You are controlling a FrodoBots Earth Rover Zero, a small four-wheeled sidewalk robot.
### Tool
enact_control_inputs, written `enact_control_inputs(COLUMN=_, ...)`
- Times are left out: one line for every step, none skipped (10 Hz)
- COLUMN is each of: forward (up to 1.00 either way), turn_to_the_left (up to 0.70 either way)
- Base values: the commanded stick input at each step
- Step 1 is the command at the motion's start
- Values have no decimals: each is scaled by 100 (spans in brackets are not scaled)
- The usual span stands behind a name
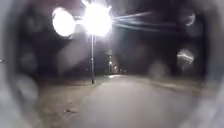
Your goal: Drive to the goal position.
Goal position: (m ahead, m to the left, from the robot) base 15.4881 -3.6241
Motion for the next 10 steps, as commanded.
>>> enact_control_inputs(forward=100, turn_to_the_left=0)
enact_control_inputs(forward=100, turn_to_the_left=0)
enact_control_inputs(forward=100, turn_to_the_left=0)
enact_control_inputs(forward=100, turn_to_the_left=0)
enact_control_inputs(forward=100, turn_to_the_left=0)
enact_control_inputs(forward=100, turn_to_the_left=0)
enact_control_inputs(forward=100, turn_to_the_left=0)
enact_control_inputs(forward=100, turn_to_the_left=0)
enact_control_inputs(forward=100, turn_to_the_left=0)
enact_control_inputs(forward=100, turn_to_the_left=0)
